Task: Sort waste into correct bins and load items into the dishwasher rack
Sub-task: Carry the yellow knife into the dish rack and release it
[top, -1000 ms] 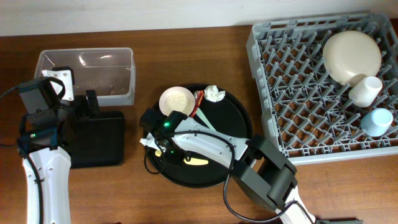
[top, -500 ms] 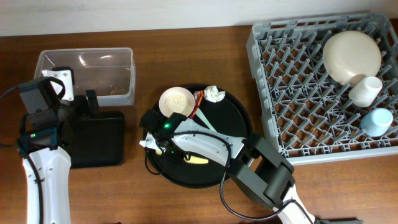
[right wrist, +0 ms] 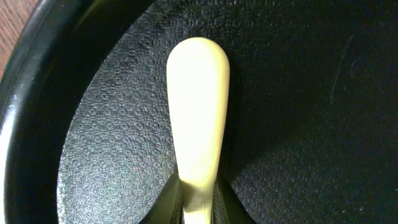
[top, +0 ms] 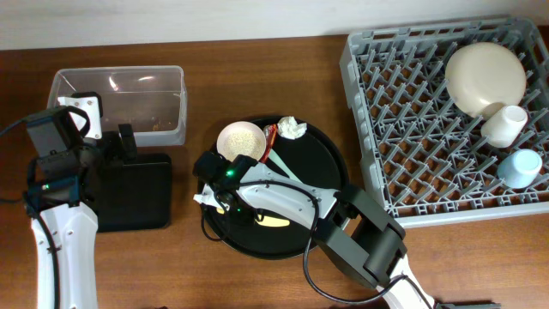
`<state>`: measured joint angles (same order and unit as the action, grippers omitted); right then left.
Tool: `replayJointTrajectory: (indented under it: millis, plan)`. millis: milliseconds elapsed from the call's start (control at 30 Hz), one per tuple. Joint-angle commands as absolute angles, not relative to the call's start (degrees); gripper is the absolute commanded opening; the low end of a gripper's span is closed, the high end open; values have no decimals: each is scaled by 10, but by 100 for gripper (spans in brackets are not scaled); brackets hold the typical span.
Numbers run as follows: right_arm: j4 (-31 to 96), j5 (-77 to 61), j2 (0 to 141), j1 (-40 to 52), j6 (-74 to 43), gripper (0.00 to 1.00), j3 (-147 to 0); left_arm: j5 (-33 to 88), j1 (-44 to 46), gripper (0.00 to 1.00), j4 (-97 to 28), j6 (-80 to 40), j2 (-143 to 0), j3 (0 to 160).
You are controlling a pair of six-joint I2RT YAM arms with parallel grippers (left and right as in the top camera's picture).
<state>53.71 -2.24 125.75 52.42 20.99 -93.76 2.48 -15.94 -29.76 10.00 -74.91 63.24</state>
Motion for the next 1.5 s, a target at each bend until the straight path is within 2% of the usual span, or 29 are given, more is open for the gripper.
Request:
replayJointTrajectory:
  millis: [0, 333, 500, 667, 967, 1267, 1467]
  plan:
    - [537, -17, 1268, 524, 205, 9, -949, 21, -162, 99, -297, 93, -750, 644]
    - [582, 11, 1262, 524, 183, 9, -1003, 21, -162, 99, -297, 93, -750, 644]
    - [622, 22, 1256, 520, 164, 9, -1069, 21, -162, 99, -297, 93, -750, 644]
    - [689, 22, 1246, 483, 96, 9, -1190, 21, -162, 99, -297, 93, -750, 644]
    - [801, 22, 1243, 328, 40, 10, -1373, 21, -162, 99, -297, 93, -750, 644]
    - [810, 5, 1244, 104, 20, 11, -1378, 21, -162, 99, -297, 93, -750, 644]
    - [804, -44, 1262, 13, -3, 11, -1370, 21, -162, 99, -297, 93, -750, 644]
